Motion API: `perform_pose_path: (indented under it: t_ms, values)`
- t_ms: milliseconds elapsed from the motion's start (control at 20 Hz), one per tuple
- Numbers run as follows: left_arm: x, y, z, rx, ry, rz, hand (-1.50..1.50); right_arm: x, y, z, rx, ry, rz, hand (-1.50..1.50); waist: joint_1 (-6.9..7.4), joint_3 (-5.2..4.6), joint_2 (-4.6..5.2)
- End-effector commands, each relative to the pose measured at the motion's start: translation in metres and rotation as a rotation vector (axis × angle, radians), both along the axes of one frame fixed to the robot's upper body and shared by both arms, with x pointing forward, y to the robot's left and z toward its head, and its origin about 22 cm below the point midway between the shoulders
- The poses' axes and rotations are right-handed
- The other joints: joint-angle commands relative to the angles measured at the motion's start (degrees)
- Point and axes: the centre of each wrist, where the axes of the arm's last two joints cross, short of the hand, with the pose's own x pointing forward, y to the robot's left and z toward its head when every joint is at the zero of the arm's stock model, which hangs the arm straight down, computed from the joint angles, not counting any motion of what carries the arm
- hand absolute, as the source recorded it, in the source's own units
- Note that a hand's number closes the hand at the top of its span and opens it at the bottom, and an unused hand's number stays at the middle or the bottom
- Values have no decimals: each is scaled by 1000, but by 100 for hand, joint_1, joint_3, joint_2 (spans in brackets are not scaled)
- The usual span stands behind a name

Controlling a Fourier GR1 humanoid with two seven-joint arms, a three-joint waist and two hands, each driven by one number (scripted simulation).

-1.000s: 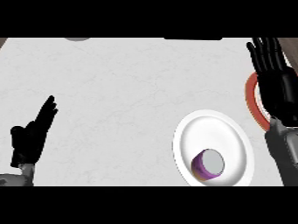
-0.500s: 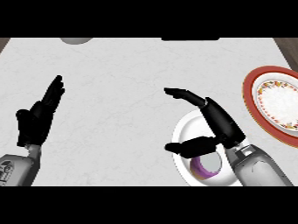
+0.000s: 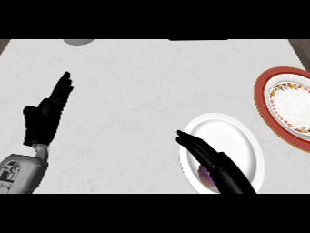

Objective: Pick the can from the plate and place it in the plate

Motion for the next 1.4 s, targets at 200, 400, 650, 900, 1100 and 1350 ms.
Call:
perform_pose_path:
  t_ms: [200, 400, 650, 900, 1100, 1350]
  values:
    - [-4, 6, 2, -2, 5, -15, 0, -10, -28, 87, -230, -105, -88, -150, 67, -6, 8]
    - [-3, -14, 1, 4, -5, -29, 0, -6, -50, 102, -505, 28, -45, -150, 91, -11, 20]
    - [16, 2, 4, 5, 2, -9, 0, 1, -47, 131, -604, 115, -12, -150, 93, -4, 40]
    - [11, 2, -2, -7, -9, -18, 0, 18, -51, 134, -651, 214, -10, -150, 99, 2, 36]
    - [7, -19, -4, 12, -14, -28, 0, 39, -29, 131, -665, 239, 22, -150, 130, 2, 38]
    - [13, -17, -2, -7, -5, -26, 0, 35, -28, 95, -735, 280, 12, -150, 100, 5, 32]
